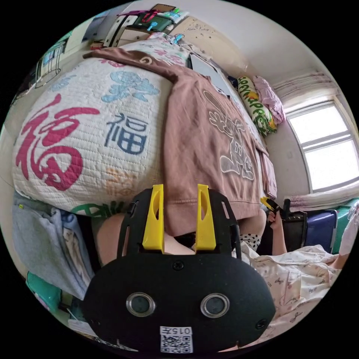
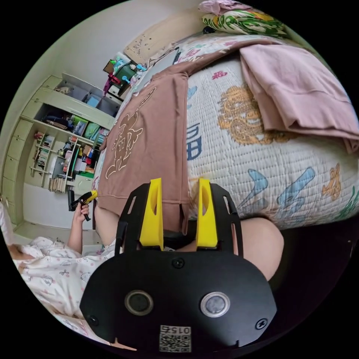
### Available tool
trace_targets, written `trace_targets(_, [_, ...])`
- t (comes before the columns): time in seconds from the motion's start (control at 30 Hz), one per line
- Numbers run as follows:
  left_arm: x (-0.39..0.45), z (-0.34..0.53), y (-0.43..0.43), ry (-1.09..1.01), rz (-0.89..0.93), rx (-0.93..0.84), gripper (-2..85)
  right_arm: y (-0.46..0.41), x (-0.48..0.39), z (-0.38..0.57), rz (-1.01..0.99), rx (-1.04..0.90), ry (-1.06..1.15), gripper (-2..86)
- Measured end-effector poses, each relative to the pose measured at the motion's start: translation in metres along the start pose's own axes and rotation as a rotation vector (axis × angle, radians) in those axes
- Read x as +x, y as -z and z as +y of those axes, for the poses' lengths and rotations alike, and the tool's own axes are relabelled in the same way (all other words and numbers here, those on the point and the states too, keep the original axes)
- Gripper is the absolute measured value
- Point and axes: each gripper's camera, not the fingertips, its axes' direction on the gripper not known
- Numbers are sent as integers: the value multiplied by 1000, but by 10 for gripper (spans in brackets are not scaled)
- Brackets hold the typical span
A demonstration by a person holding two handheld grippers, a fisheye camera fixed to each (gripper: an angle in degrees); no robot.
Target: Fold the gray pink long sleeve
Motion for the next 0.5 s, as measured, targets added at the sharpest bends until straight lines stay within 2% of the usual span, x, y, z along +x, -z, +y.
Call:
trace_targets(0.13, [-2, 10, -1, 9, -18, 12, 99, 10, 0, -1, -36, -57, -9, 129])
trace_targets(0.33, [2, 20, 17, -30, -22, 65, 16, 32, -9, -4, 0, -78, 43, 46])
trace_targets(0.43, [14, 25, 17, -60, -93, 56, 5, 52, -10, -5, 43, -71, 26, 34])
trace_targets(0.5, [24, 26, 9, -84, -153, 25, 2, 51, -17, -8, 141, -118, 54, 30])
